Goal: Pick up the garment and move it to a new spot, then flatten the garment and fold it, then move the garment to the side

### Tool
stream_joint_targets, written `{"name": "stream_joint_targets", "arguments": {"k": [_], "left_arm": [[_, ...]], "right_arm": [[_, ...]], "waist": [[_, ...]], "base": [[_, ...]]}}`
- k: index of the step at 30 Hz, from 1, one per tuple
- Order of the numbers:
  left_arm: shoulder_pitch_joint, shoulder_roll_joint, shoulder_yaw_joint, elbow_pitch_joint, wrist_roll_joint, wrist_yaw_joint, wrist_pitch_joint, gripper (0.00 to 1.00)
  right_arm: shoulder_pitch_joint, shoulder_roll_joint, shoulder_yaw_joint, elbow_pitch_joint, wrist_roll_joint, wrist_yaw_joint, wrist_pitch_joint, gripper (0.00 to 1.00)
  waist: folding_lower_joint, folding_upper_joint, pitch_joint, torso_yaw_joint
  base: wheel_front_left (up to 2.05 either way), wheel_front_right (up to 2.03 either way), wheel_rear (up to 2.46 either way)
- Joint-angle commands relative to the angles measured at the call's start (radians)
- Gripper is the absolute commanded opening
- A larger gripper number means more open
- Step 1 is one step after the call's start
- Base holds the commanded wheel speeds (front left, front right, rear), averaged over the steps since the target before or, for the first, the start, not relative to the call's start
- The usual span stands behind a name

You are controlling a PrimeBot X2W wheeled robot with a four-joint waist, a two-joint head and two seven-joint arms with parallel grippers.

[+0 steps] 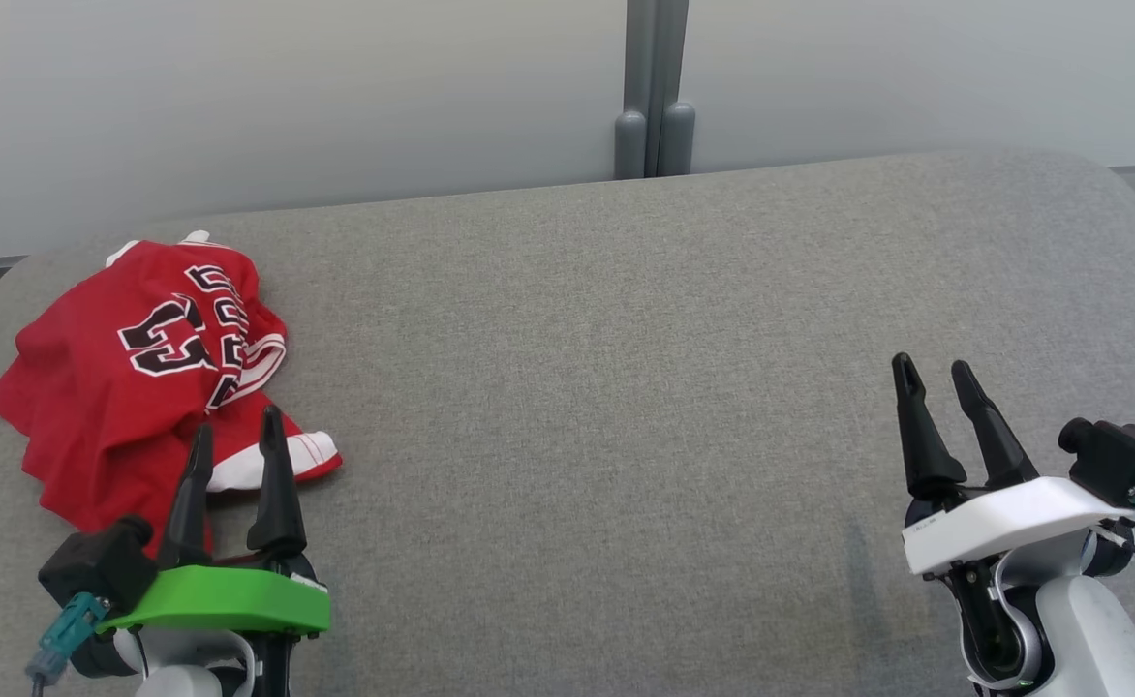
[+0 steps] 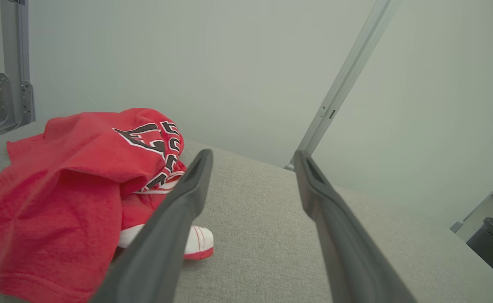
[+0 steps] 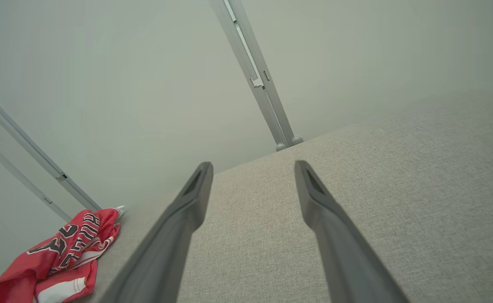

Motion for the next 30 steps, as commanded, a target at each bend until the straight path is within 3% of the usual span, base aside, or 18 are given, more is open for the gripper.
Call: {"name": "stream_joint_targets", "arguments": {"k": [1,30], "left_arm": [[-0.015,0.005,0.001,-0.007,0.03,0.003,-0.006,1.0],[-0.004,0.007,-0.015,0.003,0.288,0.003,-0.048,1.0]], "right_arm": [[0.0,-0.005,0.002,-0.01,-0.031,0.0,-0.012,1.0],[0.029,-0.008,0.022,-0.015,-0.305,0.001,-0.101,1.0]], "waist": [[0.0,0.0,0.0,0.0],[0.0,0.0,-0.008,0.009]], "base": [[0.0,0.0,0.0],[0.0,0.0,0.0]]}}
